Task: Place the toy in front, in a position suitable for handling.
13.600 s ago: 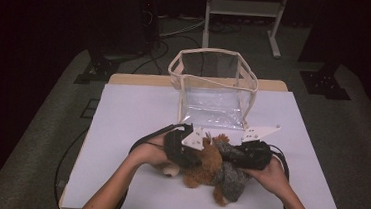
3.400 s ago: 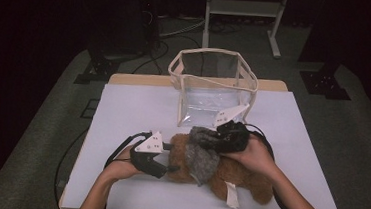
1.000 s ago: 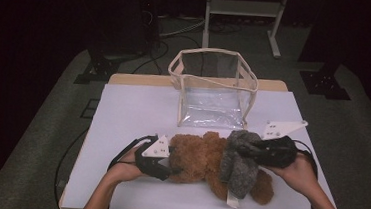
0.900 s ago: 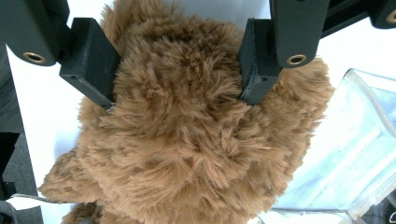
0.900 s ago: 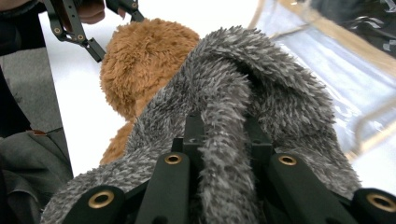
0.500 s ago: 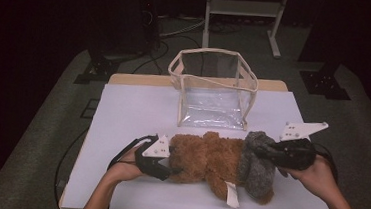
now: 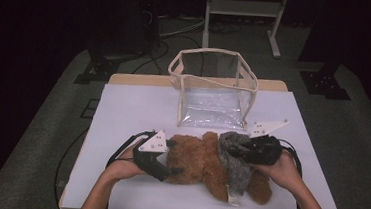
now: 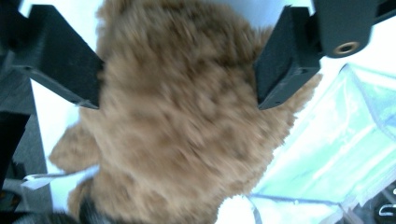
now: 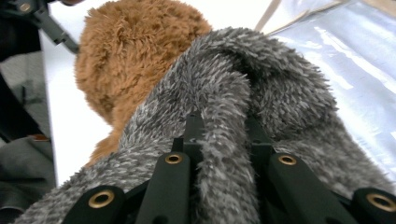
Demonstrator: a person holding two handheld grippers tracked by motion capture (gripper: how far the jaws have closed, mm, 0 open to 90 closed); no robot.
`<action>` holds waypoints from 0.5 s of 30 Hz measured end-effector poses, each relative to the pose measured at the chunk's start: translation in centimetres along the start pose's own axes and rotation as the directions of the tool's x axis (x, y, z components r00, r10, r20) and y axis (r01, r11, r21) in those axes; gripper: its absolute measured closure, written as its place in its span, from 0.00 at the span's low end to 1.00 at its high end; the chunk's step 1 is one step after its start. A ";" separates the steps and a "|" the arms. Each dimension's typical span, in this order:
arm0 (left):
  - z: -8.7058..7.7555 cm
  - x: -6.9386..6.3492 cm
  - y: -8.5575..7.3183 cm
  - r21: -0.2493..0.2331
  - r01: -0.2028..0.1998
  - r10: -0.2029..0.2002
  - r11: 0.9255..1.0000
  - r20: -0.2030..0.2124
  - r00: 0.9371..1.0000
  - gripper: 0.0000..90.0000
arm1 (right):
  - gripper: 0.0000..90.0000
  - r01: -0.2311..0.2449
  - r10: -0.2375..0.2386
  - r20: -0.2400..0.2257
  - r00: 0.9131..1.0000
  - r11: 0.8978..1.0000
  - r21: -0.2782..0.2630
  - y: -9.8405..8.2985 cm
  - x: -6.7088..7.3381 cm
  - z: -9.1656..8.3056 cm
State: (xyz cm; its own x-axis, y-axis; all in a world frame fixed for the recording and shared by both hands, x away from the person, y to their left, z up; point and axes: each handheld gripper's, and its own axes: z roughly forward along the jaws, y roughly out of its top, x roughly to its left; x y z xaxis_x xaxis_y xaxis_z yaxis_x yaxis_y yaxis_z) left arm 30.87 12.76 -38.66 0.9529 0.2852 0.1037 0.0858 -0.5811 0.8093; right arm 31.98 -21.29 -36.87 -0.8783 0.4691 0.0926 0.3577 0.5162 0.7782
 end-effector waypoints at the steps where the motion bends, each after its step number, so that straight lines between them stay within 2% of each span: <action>1: 0.3 0.0 0.1 0.004 0.003 -0.003 1.000 -0.005 1.000 0.12 | 0.85 0.001 -0.001 -0.004 1.000 1.000 -0.009 -0.4 0.4 -0.2; 4: 1.3 -0.1 0.1 0.013 -0.002 0.002 1.000 0.013 1.000 0.09 | 0.85 0.009 -0.010 -0.012 1.000 1.000 -0.028 -1.3 1.2 -0.7; 6: 1.5 -0.4 0.1 0.007 -0.014 0.014 1.000 0.028 1.000 0.16 | 0.85 0.016 -0.016 -0.001 1.000 0.999 -0.033 -1.4 1.3 -1.3; 8: 1.3 -0.6 0.1 0.008 -0.021 0.021 1.000 0.027 0.999 0.22 | 0.84 0.014 -0.014 0.005 1.000 0.999 -0.045 -1.2 1.0 -2.1; 11: 1.3 -0.8 0.1 0.020 -0.045 0.044 0.999 0.032 0.998 0.24 | 0.84 -0.004 0.006 0.037 0.999 0.998 -0.065 -0.6 0.0 -2.9; 15: 1.2 -1.0 0.1 0.030 -0.055 0.054 0.998 0.029 0.998 0.24 | 0.84 -0.018 0.023 0.066 0.998 0.998 -0.065 0.0 -0.9 -2.4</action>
State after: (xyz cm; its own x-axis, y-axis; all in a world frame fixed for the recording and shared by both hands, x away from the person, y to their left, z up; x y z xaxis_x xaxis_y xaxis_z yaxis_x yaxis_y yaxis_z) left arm 30.24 11.47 -39.41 0.9640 0.2315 0.1306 0.0421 -0.6182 0.7849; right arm 32.01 -23.45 -35.46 -0.8472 0.5268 0.0692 0.3523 0.4595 0.8153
